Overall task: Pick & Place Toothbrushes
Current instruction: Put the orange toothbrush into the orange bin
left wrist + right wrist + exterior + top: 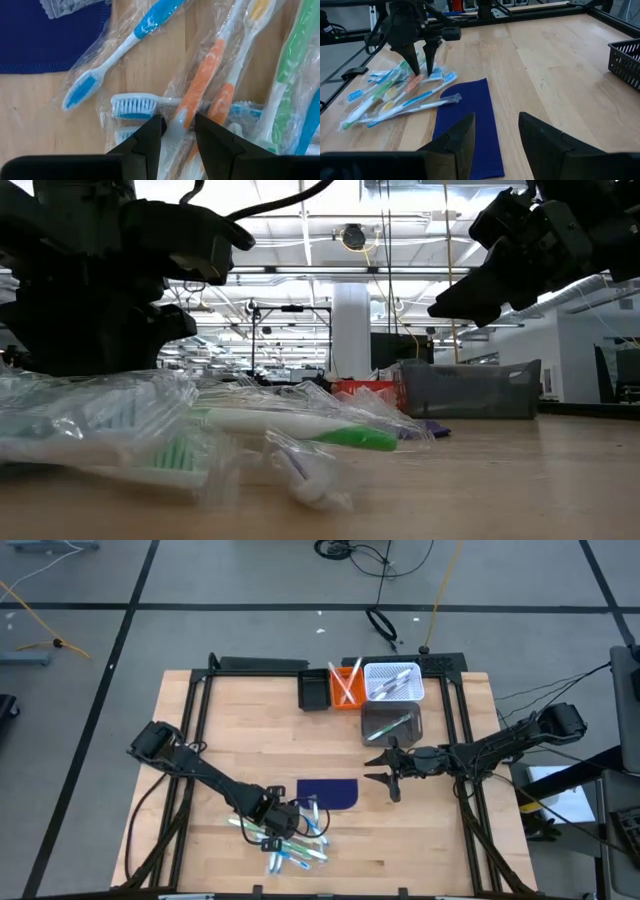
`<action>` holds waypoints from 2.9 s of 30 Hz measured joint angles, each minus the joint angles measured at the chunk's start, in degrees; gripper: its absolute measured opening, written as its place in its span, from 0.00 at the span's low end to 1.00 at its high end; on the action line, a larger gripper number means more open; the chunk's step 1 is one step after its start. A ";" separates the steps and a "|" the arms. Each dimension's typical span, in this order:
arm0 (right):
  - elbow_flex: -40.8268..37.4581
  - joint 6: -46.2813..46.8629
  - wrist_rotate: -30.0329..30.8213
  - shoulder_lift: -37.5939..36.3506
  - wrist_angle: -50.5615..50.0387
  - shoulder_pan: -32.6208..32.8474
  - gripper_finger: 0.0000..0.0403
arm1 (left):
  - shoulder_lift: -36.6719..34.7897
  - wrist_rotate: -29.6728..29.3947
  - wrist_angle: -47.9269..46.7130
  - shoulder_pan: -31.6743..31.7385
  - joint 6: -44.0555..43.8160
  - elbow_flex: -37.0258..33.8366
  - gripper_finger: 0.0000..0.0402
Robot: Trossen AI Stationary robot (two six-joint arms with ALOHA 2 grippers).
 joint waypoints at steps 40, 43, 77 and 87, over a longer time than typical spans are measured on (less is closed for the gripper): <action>-0.19 1.89 -6.17 3.37 13.25 0.70 0.36 | -12.17 -15.04 1.42 2.03 7.88 7.58 0.01; -0.19 -0.35 -9.09 6.70 19.91 1.89 0.36 | -12.15 -16.34 2.14 2.66 8.05 7.58 0.03; 14.94 -6.04 -11.23 27.87 39.11 3.26 0.14 | -12.14 -19.06 3.57 4.04 7.52 7.56 0.03; 14.94 -7.41 -8.96 27.82 38.26 3.26 0.01 | -12.13 -19.04 3.52 4.04 5.52 7.56 0.15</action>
